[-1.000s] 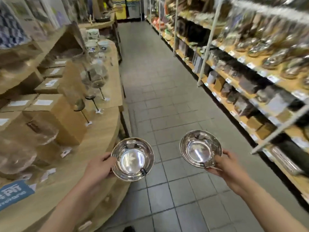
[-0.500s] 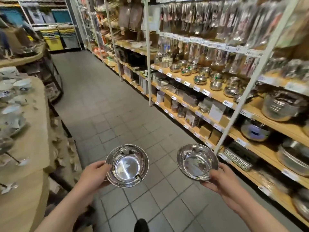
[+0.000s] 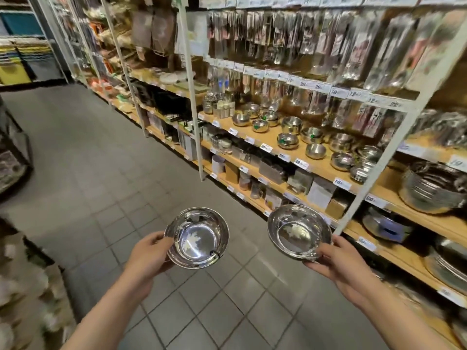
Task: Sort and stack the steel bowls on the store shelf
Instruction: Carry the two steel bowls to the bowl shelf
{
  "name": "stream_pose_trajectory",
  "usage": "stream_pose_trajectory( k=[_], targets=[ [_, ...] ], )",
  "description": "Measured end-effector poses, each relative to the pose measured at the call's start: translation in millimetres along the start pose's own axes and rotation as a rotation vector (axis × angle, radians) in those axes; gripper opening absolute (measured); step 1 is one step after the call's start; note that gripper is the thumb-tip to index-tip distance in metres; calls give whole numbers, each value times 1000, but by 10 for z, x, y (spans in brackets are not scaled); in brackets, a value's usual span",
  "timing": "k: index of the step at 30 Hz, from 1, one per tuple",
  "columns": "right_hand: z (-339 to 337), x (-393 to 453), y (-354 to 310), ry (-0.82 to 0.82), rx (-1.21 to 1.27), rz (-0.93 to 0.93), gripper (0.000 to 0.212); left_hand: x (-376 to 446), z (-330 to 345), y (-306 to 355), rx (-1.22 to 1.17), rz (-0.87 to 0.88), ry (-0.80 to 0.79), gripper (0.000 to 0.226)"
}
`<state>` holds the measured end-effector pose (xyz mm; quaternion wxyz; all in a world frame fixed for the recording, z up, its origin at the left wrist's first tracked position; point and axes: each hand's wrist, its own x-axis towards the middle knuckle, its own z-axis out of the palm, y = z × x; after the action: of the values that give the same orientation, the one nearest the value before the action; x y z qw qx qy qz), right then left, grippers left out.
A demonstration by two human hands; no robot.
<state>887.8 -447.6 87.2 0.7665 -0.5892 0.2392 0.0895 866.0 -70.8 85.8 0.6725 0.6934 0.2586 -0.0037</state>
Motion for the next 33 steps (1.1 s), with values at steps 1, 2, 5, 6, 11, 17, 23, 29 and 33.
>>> stream_pose_trajectory(
  k=[1, 2, 5, 6, 11, 17, 23, 29, 33],
  targets=[
    [47, 118, -26, 4, 8, 7, 47, 138, 49, 38, -10, -1, -2, 15],
    [97, 239, -43, 8, 9, 15, 46, 279, 100, 71, -17, -3, -7, 14],
    [245, 682, -98, 43, 6, 26, 47, 773, 275, 144, 4, -30, -21, 13],
    [289, 848, -123, 53, 11, 36, 48, 965, 347, 177, 14, -42, -26, 14],
    [452, 1846, -459, 75, 46, 50, 45, 2039, 834, 494, 39, -32, -53, 16],
    [775, 3076, -1181, 118, 104, 44, 50, 3248, 1325, 1153, 65, 1, -56, 17],
    [1237, 3937, -1633, 118, 97, 64, 39, 4268, 1612, 1520, 45, -1, -41, 8],
    [1637, 4833, -1739, 220, 126, 53, 40, 5511, 1963, 1724, 88, -43, -85, 9],
    [1920, 5391, -1877, 219, 175, 22, 32, 6312, 2204, 2116, 152, -45, -182, 10]
  ],
)
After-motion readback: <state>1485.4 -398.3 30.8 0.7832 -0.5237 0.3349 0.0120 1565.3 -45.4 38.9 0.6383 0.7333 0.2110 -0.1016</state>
